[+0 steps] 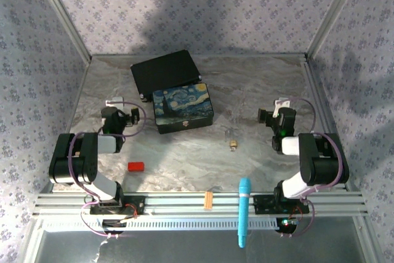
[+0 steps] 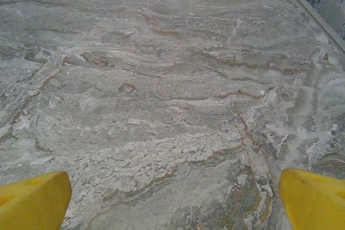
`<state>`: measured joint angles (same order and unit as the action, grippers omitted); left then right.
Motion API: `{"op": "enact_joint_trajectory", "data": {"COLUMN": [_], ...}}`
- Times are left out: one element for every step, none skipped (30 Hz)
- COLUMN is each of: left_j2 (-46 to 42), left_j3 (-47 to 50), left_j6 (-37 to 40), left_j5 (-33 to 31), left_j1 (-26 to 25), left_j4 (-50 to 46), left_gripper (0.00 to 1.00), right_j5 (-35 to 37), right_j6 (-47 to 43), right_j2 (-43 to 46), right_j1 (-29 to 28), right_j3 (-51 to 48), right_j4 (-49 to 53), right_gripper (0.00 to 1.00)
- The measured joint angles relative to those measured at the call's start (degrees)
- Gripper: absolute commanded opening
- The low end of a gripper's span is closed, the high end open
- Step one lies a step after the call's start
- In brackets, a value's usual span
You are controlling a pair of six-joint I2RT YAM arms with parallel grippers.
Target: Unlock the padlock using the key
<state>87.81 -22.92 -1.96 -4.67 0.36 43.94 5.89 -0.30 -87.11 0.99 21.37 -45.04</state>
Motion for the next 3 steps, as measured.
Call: {"op": "enact_joint_trajectory", "data": {"left_j2": [0.0, 0.0, 0.0], "left_j3": [0.0, 0.0, 0.0], "left_j6": [0.0, 0.0, 0.0], "left_j5": [0.0, 0.1, 0.2], "left_j1": [0.0, 0.0, 0.0], "left_j4": [0.0, 0.0, 0.0], "left_gripper": [1.0, 1.0, 1.0], "right_j5": [-0.2, -0.4, -0.6], "right_j6": [0.0, -0.1, -0.2], "right_j2": [0.0, 0.0, 0.0], "right_j1": [0.1, 0.1, 0.1], "right_j3": [0.1, 0.1, 0.2], "right_j4": [0.0, 0.0, 0.0], "right_gripper": [0.99, 0.99, 0.99]}}
